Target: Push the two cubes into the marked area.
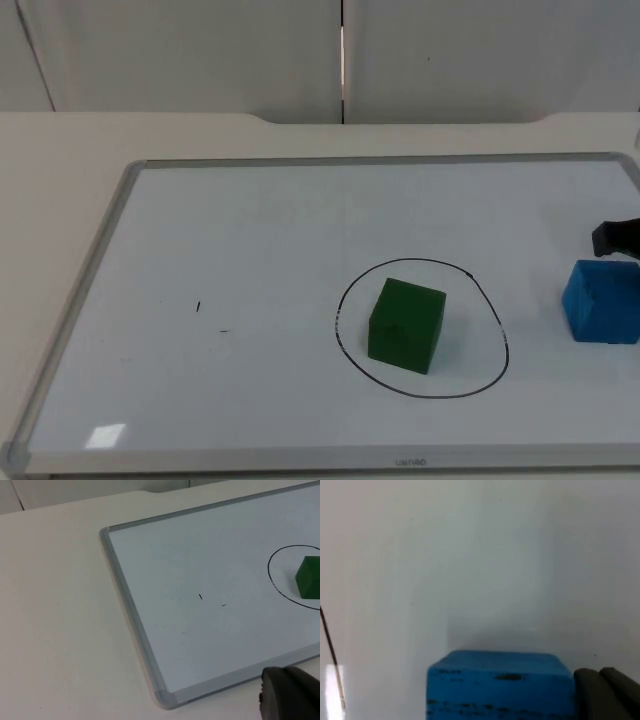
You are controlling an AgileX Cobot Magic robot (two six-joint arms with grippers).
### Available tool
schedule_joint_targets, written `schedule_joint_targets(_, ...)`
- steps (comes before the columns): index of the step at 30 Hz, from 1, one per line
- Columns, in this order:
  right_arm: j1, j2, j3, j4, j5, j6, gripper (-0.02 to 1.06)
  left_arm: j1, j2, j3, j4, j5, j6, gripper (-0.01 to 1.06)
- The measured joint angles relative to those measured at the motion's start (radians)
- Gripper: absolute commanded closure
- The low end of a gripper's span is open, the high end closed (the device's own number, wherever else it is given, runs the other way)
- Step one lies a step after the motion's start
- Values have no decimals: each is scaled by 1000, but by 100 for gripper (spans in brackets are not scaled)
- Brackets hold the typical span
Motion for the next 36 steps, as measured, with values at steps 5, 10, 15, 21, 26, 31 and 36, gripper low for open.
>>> schedule_joint_targets(5,0,0,0,12,0,0,103,0,0,0,0,0,0,105)
schedule_joint_targets(10,0,0,0,36,0,2,103,0,0,0,2,0,0,105)
schedule_joint_targets(15,29,0,0,42,0,4,103,0,0,0,2,0,0,105)
schedule_joint_targets(21,57,0,0,45,-18,13,103,0,0,0,2,0,0,105)
schedule_joint_targets(26,57,0,0,47,-18,17,103,0,0,0,2,0,0,105)
schedule_joint_targets(31,57,0,0,47,-16,17,103,0,0,0,2,0,0,105)
schedule_joint_targets(36,57,0,0,47,10,19,103,0,0,0,2,0,0,105)
